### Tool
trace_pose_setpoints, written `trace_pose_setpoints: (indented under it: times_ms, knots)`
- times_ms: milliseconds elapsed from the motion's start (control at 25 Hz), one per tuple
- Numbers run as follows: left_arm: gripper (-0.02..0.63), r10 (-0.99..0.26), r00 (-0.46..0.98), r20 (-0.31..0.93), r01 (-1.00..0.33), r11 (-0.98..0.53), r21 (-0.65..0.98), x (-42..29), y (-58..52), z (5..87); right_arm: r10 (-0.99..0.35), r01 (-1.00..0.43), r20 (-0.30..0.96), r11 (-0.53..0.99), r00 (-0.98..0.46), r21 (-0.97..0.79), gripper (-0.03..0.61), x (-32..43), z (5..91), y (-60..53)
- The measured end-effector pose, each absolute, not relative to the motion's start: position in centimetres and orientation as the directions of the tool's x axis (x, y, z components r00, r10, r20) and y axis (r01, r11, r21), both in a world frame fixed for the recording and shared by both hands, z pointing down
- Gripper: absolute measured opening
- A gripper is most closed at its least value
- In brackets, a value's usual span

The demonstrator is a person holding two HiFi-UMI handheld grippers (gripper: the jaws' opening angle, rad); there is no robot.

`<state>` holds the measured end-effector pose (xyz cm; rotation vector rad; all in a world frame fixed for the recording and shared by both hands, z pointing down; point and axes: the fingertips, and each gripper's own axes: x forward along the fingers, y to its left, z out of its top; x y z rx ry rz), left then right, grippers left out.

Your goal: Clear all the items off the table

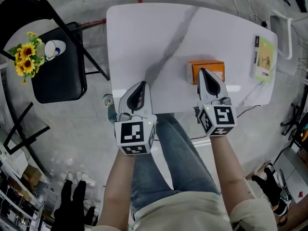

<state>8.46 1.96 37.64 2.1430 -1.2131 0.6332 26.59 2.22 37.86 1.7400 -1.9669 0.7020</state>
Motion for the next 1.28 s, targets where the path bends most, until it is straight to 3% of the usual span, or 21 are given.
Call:
trace_pose_setpoints:
  times_ms: [200,400,560,960,1120,1280]
  knots:
    - [0.009,-0.572,0.483,0.663,-0.865,-0.430,0.259,10.7,2.8,37.8,-0.772,-0.994,0.629,0.032,-0.089,-0.102,0.002,30.4,38.6,3.4]
    - [0.009,-0.551,0.496,0.671,-0.854,-0.451,0.260,13.2,3.6,38.1,-0.722,-0.992,0.682,0.047,-0.112,-0.113,0.151,33.2,40.6,4.7]
    - [0.009,-0.538,0.513,0.669,-0.840,-0.474,0.262,15.0,4.0,38.0,-0.655,-0.975,0.736,0.221,-0.168,-0.026,0.243,34.5,42.1,5.5]
    - [0.009,-0.521,0.521,0.676,-0.832,-0.487,0.266,16.2,4.3,38.1,-0.444,-0.806,0.842,0.591,-0.306,0.018,0.296,34.3,44.8,6.2]
    - [0.009,-0.519,0.514,0.683,-0.835,-0.484,0.262,15.9,4.2,38.3,-0.321,-0.686,0.878,0.728,-0.356,-0.011,0.337,33.0,45.9,6.3]
    - [0.009,-0.518,0.504,0.691,-0.842,-0.473,0.260,15.1,4.3,38.7,-0.189,-0.481,0.930,0.876,-0.316,0.014,0.398,32.4,47.4,6.9]
